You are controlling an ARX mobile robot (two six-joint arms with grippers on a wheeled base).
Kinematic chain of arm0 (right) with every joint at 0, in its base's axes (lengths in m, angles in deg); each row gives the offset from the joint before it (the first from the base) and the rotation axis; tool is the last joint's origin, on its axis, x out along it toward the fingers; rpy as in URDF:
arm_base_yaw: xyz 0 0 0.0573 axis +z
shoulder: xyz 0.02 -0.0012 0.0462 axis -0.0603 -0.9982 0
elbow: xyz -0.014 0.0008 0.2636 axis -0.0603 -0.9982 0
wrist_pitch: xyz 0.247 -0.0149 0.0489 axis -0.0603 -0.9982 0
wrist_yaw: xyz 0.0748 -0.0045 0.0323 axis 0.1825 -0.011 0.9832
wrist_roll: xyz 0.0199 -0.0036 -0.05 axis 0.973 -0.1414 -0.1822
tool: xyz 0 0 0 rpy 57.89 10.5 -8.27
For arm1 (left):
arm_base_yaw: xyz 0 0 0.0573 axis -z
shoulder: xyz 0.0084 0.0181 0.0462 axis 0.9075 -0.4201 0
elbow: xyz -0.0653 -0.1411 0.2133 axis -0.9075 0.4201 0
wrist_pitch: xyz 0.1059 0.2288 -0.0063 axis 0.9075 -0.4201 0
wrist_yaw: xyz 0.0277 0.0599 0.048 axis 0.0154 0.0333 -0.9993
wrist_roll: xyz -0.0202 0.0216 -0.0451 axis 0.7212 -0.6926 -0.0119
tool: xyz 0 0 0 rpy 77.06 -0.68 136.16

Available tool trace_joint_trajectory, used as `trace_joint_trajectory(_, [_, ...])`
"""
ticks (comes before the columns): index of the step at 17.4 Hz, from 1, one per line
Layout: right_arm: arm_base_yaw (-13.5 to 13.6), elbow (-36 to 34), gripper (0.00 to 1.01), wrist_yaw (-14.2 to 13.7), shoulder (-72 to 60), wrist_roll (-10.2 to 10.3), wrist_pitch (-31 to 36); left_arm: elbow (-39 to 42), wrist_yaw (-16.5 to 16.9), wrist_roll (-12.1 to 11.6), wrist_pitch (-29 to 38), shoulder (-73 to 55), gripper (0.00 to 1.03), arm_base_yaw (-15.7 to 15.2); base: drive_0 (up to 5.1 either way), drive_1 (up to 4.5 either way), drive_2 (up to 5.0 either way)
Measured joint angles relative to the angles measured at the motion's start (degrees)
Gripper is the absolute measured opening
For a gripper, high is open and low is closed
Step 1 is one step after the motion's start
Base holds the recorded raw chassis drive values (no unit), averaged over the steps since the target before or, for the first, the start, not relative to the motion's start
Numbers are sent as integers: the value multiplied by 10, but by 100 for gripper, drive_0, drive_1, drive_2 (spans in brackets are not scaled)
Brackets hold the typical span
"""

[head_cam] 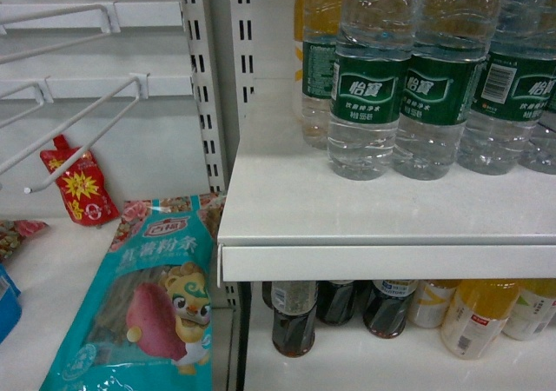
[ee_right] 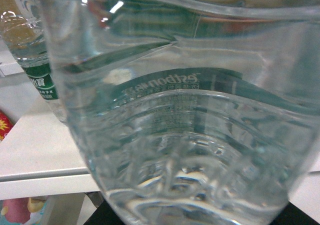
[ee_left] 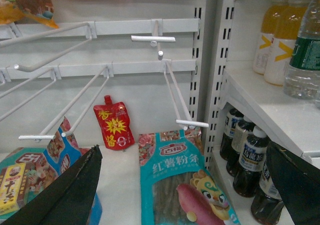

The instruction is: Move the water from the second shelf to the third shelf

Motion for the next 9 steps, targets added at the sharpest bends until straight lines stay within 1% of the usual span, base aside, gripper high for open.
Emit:
trace_joint_trajectory(6, [0,0,39,4,0,0,3,0,1,0,2,0,98,0,0,0,0])
trace_joint_trajectory(7, [-11,-7,39,45,-12,-7,47,0,1,0,2,0,98,0,0,0,0])
trace_joint_trajectory(8, [-10,-2,39,56,-29,-10,73,0,1,0,2,0,98,0,0,0,0])
trace_joint_trajectory(9, [-1,13,39,58,-56,-13,91,0,1,0,1,0,98,0,0,0,0])
